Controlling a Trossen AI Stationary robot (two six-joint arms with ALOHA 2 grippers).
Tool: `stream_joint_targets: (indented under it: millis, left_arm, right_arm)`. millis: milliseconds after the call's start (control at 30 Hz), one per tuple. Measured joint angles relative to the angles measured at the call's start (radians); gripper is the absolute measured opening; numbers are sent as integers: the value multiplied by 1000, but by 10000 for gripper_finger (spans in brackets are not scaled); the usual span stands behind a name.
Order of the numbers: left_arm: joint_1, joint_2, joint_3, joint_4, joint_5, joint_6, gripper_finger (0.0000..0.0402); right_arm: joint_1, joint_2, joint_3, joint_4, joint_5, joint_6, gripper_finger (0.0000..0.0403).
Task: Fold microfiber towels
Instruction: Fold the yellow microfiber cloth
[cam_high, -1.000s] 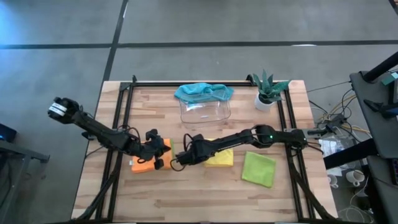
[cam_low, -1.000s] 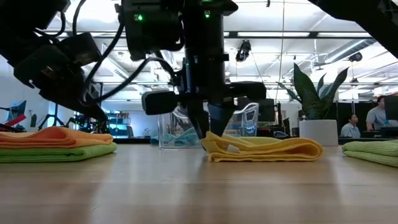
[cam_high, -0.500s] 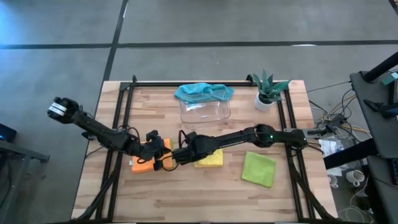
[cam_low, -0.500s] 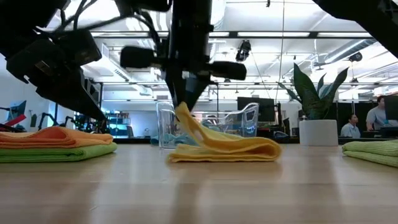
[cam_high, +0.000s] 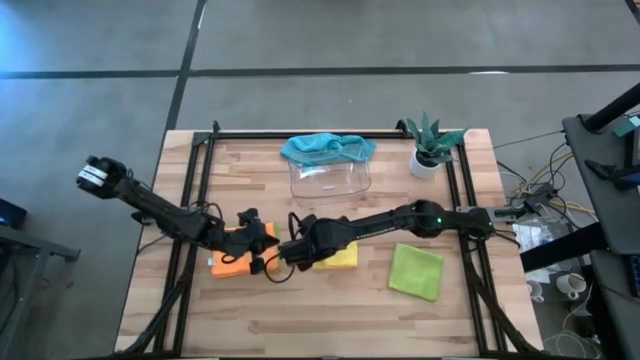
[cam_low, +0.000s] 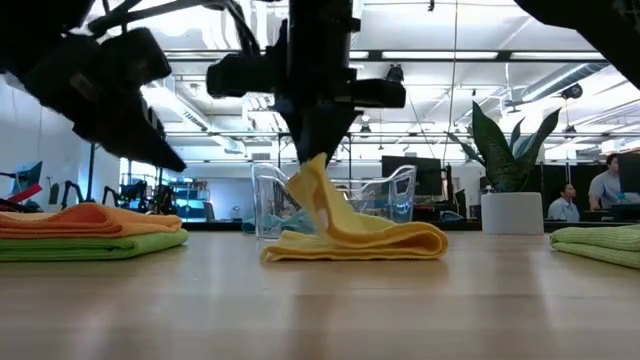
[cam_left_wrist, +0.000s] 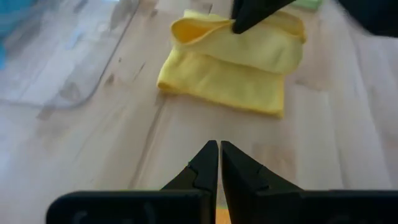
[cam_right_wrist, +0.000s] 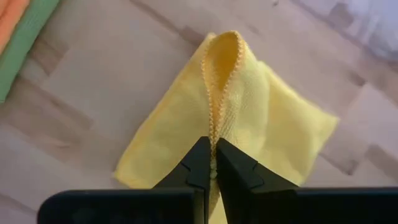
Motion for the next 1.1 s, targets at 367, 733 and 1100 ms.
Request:
stream_joint_targets:
  millis: [367,733,1100]
  left_arm:
    - [0,118,33,251,-30,146,4]
    - [6,216,104,262,-30,163,4]
    - [59,487,268,431,-30,249,4]
  right_arm:
    - [43,-136,-43,-131,75,-4,18]
    - [103,-456,-472,-131,98,115,18]
    - [106,-814,-966,-6,51,258,18]
